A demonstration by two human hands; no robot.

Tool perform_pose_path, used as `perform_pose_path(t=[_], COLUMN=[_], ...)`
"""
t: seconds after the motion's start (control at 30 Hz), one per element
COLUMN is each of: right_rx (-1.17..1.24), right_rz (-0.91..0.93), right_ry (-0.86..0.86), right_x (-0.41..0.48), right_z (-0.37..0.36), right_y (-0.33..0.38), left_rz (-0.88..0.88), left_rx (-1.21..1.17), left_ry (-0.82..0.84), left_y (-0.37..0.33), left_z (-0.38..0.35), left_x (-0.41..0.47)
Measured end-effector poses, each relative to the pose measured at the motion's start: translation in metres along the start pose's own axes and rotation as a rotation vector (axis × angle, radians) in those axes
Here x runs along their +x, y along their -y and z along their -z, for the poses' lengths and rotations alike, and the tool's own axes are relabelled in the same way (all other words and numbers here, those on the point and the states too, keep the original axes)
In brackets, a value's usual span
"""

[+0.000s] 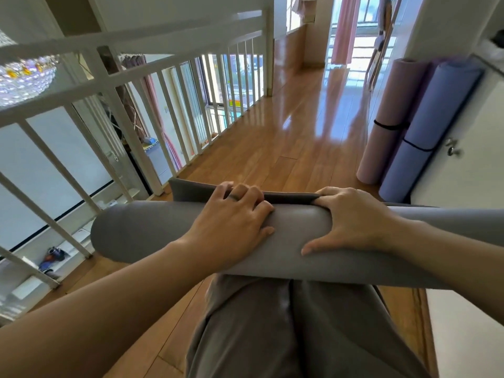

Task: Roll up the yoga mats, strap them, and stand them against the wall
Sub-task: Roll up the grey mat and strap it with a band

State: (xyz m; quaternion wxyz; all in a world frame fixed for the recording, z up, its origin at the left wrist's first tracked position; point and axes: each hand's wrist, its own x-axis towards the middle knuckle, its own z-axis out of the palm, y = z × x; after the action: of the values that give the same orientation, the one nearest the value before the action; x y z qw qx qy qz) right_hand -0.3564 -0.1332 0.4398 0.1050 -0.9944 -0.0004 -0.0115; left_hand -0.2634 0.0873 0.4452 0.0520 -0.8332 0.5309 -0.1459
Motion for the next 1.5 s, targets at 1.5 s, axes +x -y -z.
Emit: perform_pose_path(t=[1.5], right_rx=[1.68], right_rz=[-0.482], right_ry=[-0.931], right_x=[0.108], right_z=[0.042], right_y=[-0.048], left_rz=[0.328], left_rx=[-0.679], left_ry=[0.257], left_y=[0.092], left_z=[-0.027], left_x=[0.137])
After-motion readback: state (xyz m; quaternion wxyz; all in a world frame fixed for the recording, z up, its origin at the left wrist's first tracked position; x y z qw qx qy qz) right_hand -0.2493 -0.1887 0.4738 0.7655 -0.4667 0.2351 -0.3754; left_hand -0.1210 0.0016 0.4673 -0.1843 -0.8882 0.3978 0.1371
